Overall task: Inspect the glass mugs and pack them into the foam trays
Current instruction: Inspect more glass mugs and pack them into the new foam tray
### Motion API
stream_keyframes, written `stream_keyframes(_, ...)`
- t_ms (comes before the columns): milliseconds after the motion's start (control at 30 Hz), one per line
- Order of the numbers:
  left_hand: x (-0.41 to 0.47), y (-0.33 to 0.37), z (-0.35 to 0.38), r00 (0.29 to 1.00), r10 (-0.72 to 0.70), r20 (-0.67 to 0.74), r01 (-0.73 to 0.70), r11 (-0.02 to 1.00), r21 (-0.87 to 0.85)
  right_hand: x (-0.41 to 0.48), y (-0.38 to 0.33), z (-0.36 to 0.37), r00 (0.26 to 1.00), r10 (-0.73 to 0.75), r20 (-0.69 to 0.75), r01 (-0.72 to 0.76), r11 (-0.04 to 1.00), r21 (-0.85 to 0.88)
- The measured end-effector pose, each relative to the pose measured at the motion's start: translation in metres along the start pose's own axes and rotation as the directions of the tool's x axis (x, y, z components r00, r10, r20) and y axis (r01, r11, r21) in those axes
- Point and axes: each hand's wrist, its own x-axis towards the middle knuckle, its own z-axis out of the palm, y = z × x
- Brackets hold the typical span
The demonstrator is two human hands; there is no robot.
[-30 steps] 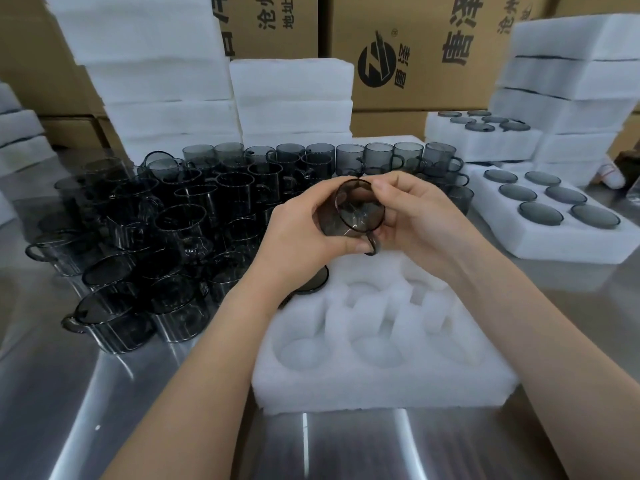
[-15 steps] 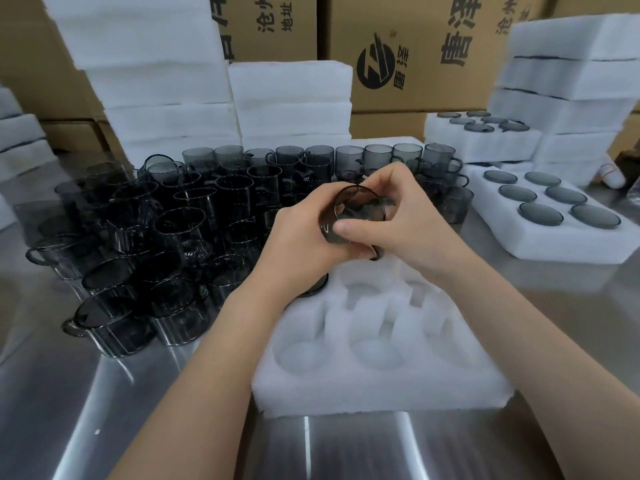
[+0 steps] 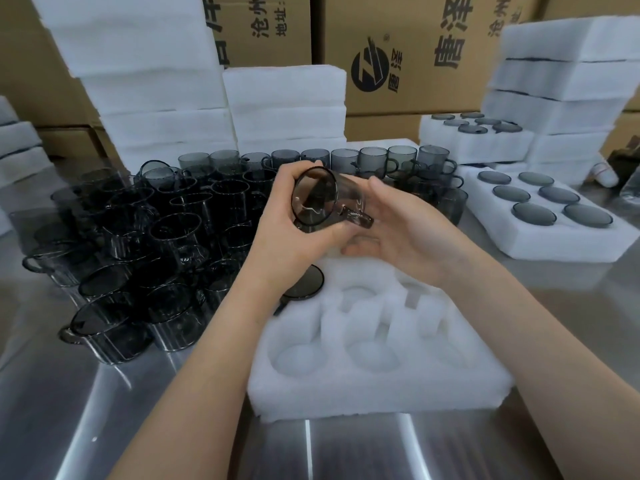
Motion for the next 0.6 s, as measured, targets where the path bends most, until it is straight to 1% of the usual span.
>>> stream_keyframes(33,0.0003,0.0009,-0.0001,1.000,-0.006,0.003,0.006,1.000,-0.007,-0.0003,0.0002,-0.0001,0.999,-0.014,0.048,0.013,1.000,0.014)
stream_keyframes(100,0.0008,0.0018,-0.0005,1.000,-0.017,-0.004,0.017,1.000,-0.007,-0.0012,-0.0004,-0.0014,0.996,-0.053,0.077,0.051,0.998,0.026)
stream_keyframes(233,-0.0006,0.0050,-0.0012,0.999,-0.037,-0.031,0.038,0.999,0.039,-0.0031,-0.0006,-0.0011,0.992,-0.122,-0.043,0.121,0.993,-0.010)
stream_keyframes(367,-0.0016,0.0059,0.0002,0.999,-0.042,0.006,0.041,0.995,0.095,-0.0042,0.0007,0.0035,0.962,-0.197,-0.189,0.161,0.969,-0.189)
stream_keyframes(500,-0.0004,0.0021,0.0002,0.998,-0.052,0.045,0.048,0.994,0.094,-0.0061,-0.0004,0.0053,0.950,-0.236,-0.203,0.182,0.950,-0.252)
stream_keyframes(600,-0.0003,-0.0026,-0.0011,0.994,-0.048,0.095,0.033,0.988,0.148,-0.0060,0.0000,0.0056,0.928,-0.275,-0.250,0.186,0.926,-0.329)
